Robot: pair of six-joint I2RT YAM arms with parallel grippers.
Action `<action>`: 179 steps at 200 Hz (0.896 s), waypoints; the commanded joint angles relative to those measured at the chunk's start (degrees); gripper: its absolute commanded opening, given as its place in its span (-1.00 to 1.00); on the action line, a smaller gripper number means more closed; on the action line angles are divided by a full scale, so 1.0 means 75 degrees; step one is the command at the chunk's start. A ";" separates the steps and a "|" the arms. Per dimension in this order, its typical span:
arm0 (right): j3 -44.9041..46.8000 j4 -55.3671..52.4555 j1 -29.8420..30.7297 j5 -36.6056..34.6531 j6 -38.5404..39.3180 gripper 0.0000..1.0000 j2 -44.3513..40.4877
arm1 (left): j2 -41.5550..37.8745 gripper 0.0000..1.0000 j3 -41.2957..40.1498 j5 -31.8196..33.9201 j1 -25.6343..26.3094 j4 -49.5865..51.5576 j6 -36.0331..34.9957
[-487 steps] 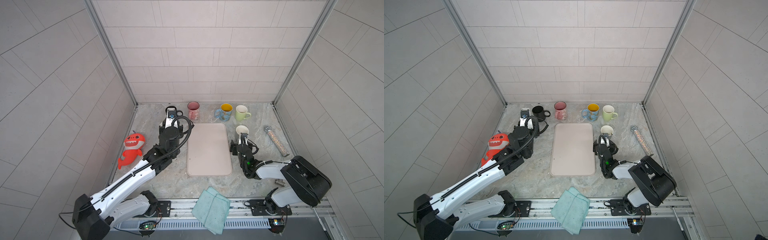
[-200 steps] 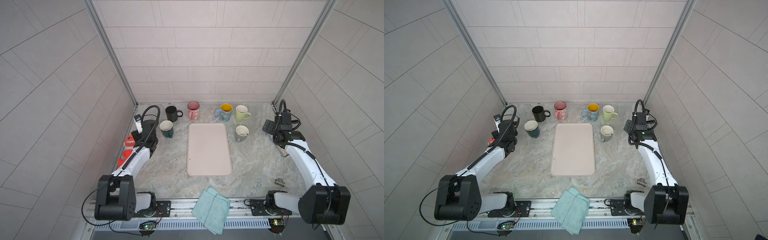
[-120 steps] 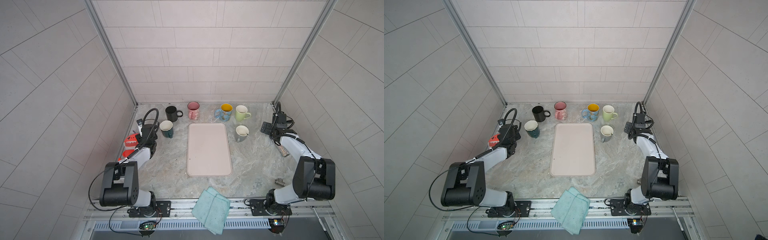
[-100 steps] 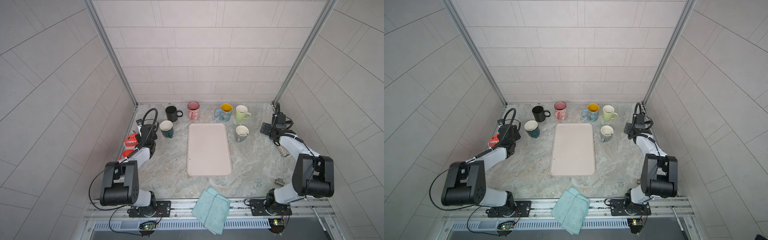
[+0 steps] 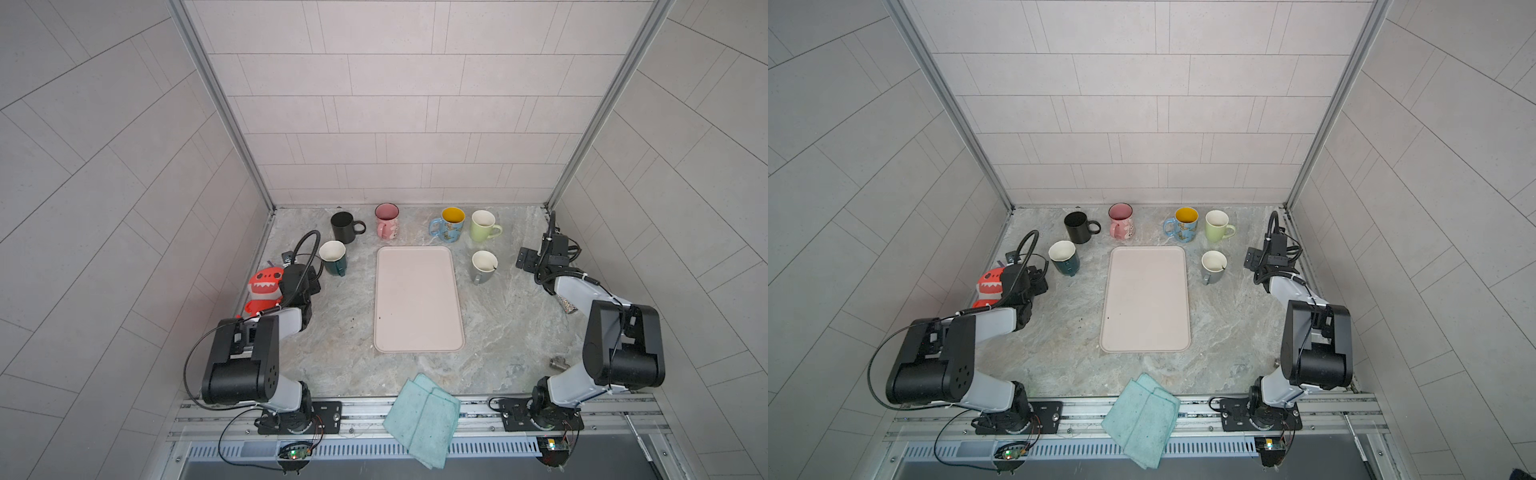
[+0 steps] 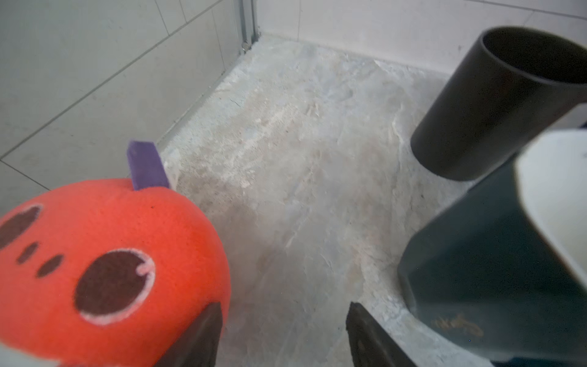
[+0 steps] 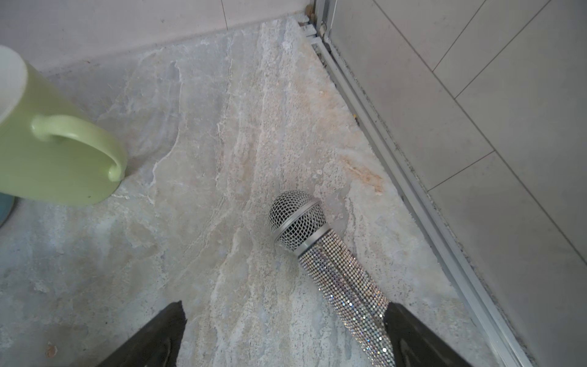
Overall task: Turn the mug right side up
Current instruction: Reset both arms
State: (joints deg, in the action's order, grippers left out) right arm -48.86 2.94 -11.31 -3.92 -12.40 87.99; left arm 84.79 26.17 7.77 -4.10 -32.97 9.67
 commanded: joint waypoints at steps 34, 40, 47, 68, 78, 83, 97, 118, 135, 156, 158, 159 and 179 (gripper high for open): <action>0.0773 0.1696 -0.0027 0.0618 0.0417 0.99 -0.0286 | 0.0713 0.38 -0.1216 -0.0663 0.0287 -0.4030 -0.0770; 0.0832 0.1791 -0.0027 0.0628 0.0432 0.99 -0.0333 | 0.0618 0.38 -0.1186 -0.0670 0.0287 -0.3749 -0.0759; 0.0954 0.2029 -0.0027 0.0656 0.0467 0.99 -0.0401 | 0.0648 0.38 -0.1054 -0.0831 0.0297 -0.3558 -0.0806; 0.1528 0.3010 -0.0027 0.0849 0.0603 0.99 -0.0665 | 0.0789 0.38 -0.0849 -0.1187 0.0304 -0.3329 -0.1014; 0.1734 0.3362 -0.0015 0.0922 0.0679 0.99 -0.0816 | 0.0770 0.39 -0.0824 -0.1088 0.0306 -0.3273 -0.0996; 0.1918 0.3498 -0.0015 0.0971 0.0700 0.99 -0.0877 | 0.0853 0.39 -0.0801 -0.1107 0.0313 -0.3394 -0.0965; 0.2224 0.3806 -0.0004 0.1107 0.0796 0.99 -0.1050 | 0.0780 0.41 -0.0660 -0.1067 0.0299 -0.2947 -0.0963; 0.2545 0.4031 0.0040 0.1259 0.0923 0.99 -0.1322 | 0.0800 0.41 -0.0595 -0.0984 0.0313 -0.2877 -0.0948; 0.2795 0.4227 0.0087 0.1372 0.0931 0.99 -0.1526 | 0.0812 0.61 -0.0595 -0.0962 0.0313 -0.2904 -0.0942; 0.3178 0.4455 0.0386 0.1423 0.0937 0.99 -0.1860 | 0.0823 0.96 -0.0595 -0.0954 0.0315 -0.2903 -0.0950; 0.3231 0.4482 0.0439 0.1407 0.0959 0.99 -0.1890 | 0.0823 0.99 -0.0595 -0.0954 0.0322 -0.2895 -0.0950; 0.3250 0.4500 0.0464 0.1399 0.0967 0.99 -0.1894 | 0.0823 0.99 -0.0595 -0.0954 0.0317 -0.2900 -0.0950; 0.3771 0.5132 0.1009 0.0912 0.1325 0.99 -0.1841 | 0.0824 1.00 -0.0584 -0.0943 0.0323 -0.2881 -0.0950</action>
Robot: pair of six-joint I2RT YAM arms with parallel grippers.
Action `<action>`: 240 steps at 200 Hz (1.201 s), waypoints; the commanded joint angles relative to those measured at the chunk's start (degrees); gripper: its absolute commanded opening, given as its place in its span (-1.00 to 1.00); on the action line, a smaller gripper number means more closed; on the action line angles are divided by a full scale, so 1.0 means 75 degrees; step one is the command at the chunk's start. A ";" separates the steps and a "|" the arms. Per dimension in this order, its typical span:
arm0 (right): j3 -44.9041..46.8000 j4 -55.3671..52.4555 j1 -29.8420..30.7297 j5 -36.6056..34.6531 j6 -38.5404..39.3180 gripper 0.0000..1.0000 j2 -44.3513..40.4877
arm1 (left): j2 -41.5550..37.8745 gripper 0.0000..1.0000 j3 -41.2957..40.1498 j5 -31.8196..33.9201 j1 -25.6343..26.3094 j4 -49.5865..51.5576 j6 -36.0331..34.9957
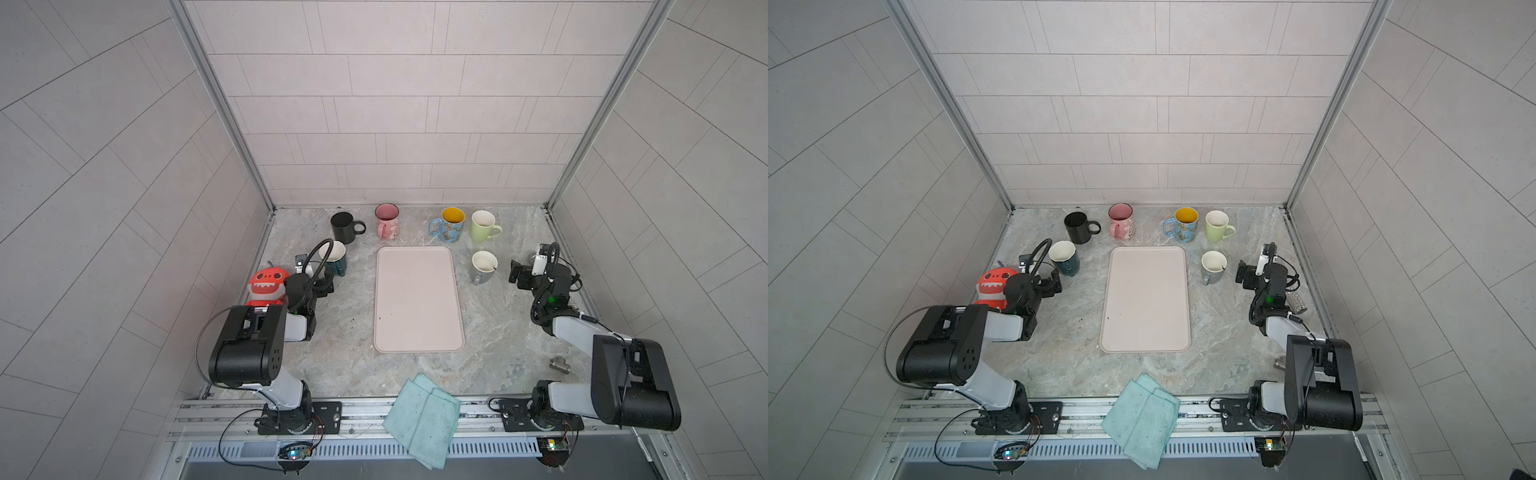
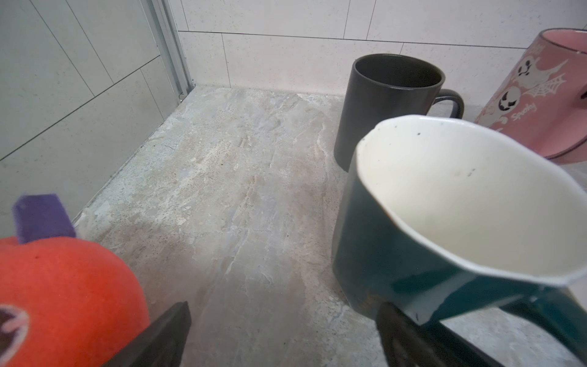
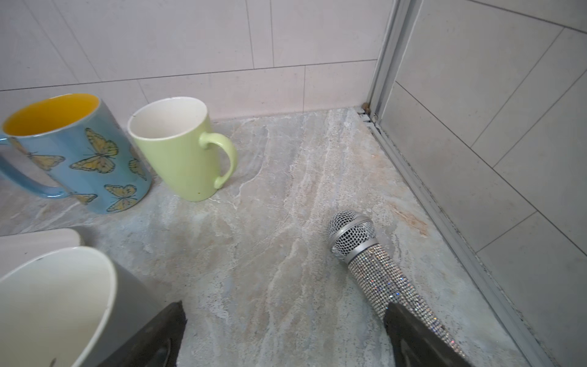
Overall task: Turn the mug right side up
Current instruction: Reset both arms
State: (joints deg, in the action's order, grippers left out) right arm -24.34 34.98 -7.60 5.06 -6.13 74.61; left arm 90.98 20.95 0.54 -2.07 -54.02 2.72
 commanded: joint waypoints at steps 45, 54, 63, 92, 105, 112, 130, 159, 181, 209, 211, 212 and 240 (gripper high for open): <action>0.0973 0.3365 0.0738 -0.0360 0.0445 0.99 0.1582 | -0.0014 1.00 0.0113 0.0052 0.0047 -0.0066 -0.0034; 0.1002 0.3719 0.0788 -0.0364 0.0521 0.99 0.1955 | -0.0013 1.00 0.0108 0.0048 0.0053 -0.0078 -0.0035; 0.1051 0.4254 0.0841 -0.0305 0.0545 0.98 0.2307 | -0.0022 1.00 0.0103 0.0055 0.0060 -0.0081 -0.0035; 0.0831 0.3591 0.0891 -0.0111 0.0742 0.99 0.2165 | -0.0014 1.00 0.0101 0.0046 0.0057 -0.0075 -0.0035; 0.0745 0.3225 0.0938 0.0034 0.0871 0.99 0.2067 | -0.0019 1.00 0.0101 0.0032 0.0059 -0.0086 -0.0035; 0.0698 0.3093 0.0961 0.0055 0.0901 0.99 0.2044 | -0.0025 1.00 0.0101 0.0024 0.0058 -0.0091 -0.0033; 0.0674 0.3109 0.1048 0.0062 0.1053 0.99 0.2094 | -0.0025 1.00 0.0101 0.0030 0.0057 -0.0085 -0.0035; 0.0613 0.3030 0.1048 -0.0666 0.0722 0.99 0.2104 | -0.0025 1.00 0.0142 -0.0025 0.0053 -0.0009 -0.0068; 0.0497 0.2832 0.1046 -0.0938 0.0614 0.99 0.2103 | -0.0025 1.00 0.0148 -0.0047 0.0055 -0.0004 -0.0082; 0.0531 0.2857 0.1095 -0.0675 0.0774 0.99 0.2089 | -0.0025 1.00 0.0160 -0.0036 0.0065 0.0031 -0.0087; 0.0530 0.2850 0.1095 -0.0675 0.0771 0.99 0.2088 | -0.0025 1.00 0.0160 -0.0042 0.0070 0.0031 -0.0083; 0.0528 0.2849 0.1095 -0.0675 0.0777 0.99 0.2088 | -0.0025 1.00 0.0160 -0.0039 0.0073 0.0037 -0.0088; 0.0527 0.2883 0.1095 -0.0675 0.0759 0.99 0.2111 | -0.0025 1.00 0.0148 -0.0053 0.0067 0.0021 -0.0087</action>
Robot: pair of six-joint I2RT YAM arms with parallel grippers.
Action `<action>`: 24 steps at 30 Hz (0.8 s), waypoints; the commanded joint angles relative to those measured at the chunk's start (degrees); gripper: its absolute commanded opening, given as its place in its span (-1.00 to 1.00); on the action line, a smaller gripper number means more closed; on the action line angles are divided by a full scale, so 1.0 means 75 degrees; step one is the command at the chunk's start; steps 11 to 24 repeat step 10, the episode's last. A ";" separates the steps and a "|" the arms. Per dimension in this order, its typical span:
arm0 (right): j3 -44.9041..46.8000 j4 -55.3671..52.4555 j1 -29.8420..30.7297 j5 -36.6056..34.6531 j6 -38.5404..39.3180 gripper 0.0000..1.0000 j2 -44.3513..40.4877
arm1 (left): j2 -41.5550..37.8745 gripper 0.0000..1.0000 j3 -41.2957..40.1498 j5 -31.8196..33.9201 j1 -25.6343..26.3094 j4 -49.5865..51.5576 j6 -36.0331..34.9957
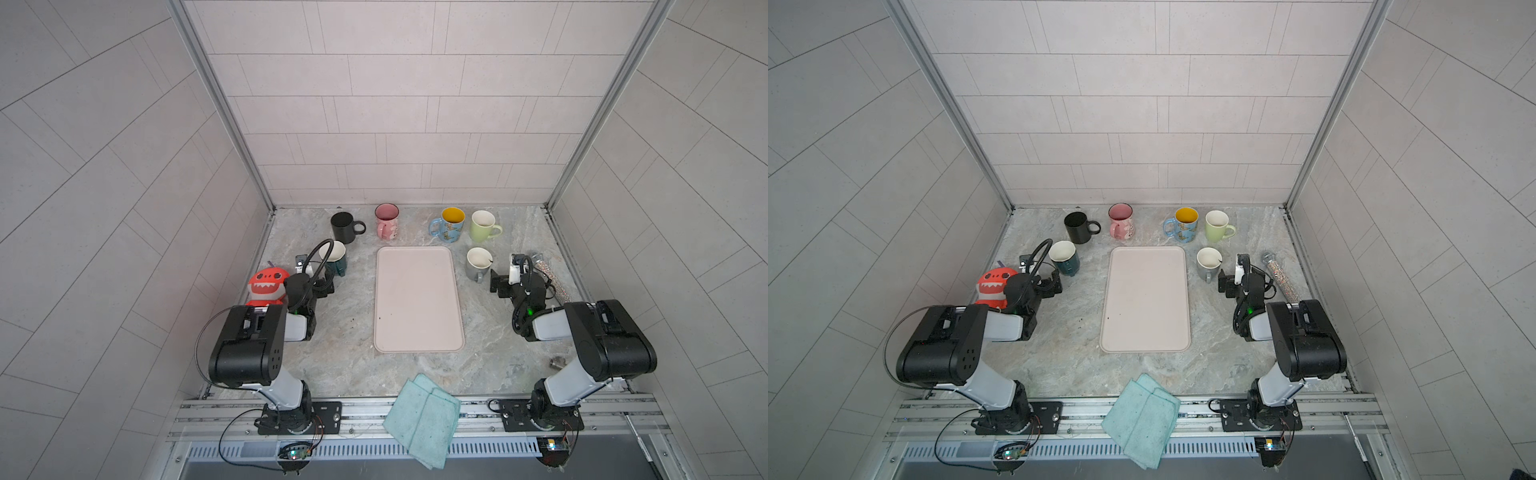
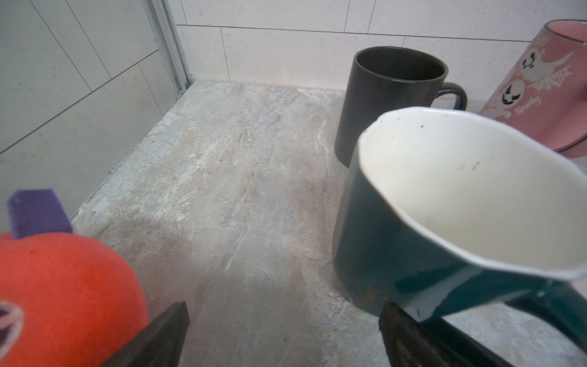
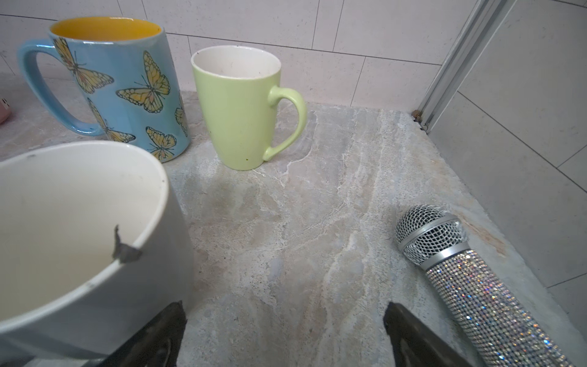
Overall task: Turn the mug right side up
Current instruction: Reset both arms
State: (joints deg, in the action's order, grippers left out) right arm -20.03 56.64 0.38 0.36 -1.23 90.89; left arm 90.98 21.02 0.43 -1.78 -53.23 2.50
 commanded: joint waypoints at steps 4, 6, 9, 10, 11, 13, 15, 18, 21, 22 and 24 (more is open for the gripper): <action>-0.0082 -0.0073 0.0029 -0.0023 0.0111 0.99 -0.0049 | -0.0025 1.00 0.0139 -0.0045 0.0031 -0.0077 -0.0062; -0.0092 -0.0074 0.0031 -0.0036 0.0112 0.99 -0.0037 | -0.0025 1.00 0.0139 -0.0044 0.0028 -0.0076 -0.0060; -0.0070 -0.0043 0.0031 -0.0036 0.0107 0.98 -0.0060 | -0.0025 1.00 0.0139 -0.0042 0.0027 -0.0086 -0.0056; -0.0071 -0.0044 0.0030 -0.0036 0.0112 0.99 -0.0060 | -0.0025 1.00 0.0139 -0.0045 0.0021 -0.0080 -0.0058; -0.0071 -0.0044 0.0030 -0.0036 0.0112 0.99 -0.0060 | -0.0025 1.00 0.0139 -0.0045 0.0021 -0.0080 -0.0058; -0.0071 -0.0044 0.0030 -0.0036 0.0112 0.99 -0.0060 | -0.0025 1.00 0.0139 -0.0045 0.0021 -0.0080 -0.0058; -0.0071 -0.0044 0.0030 -0.0036 0.0112 0.99 -0.0060 | -0.0025 1.00 0.0139 -0.0045 0.0021 -0.0080 -0.0058; -0.0071 -0.0044 0.0030 -0.0036 0.0112 0.99 -0.0060 | -0.0025 1.00 0.0139 -0.0045 0.0021 -0.0080 -0.0058; -0.0071 -0.0044 0.0030 -0.0036 0.0112 0.99 -0.0060 | -0.0025 1.00 0.0139 -0.0045 0.0021 -0.0080 -0.0058; -0.0071 -0.0044 0.0030 -0.0036 0.0112 0.99 -0.0060 | -0.0025 1.00 0.0139 -0.0045 0.0021 -0.0080 -0.0058; -0.0071 -0.0044 0.0030 -0.0036 0.0112 0.99 -0.0060 | -0.0025 1.00 0.0139 -0.0045 0.0021 -0.0080 -0.0058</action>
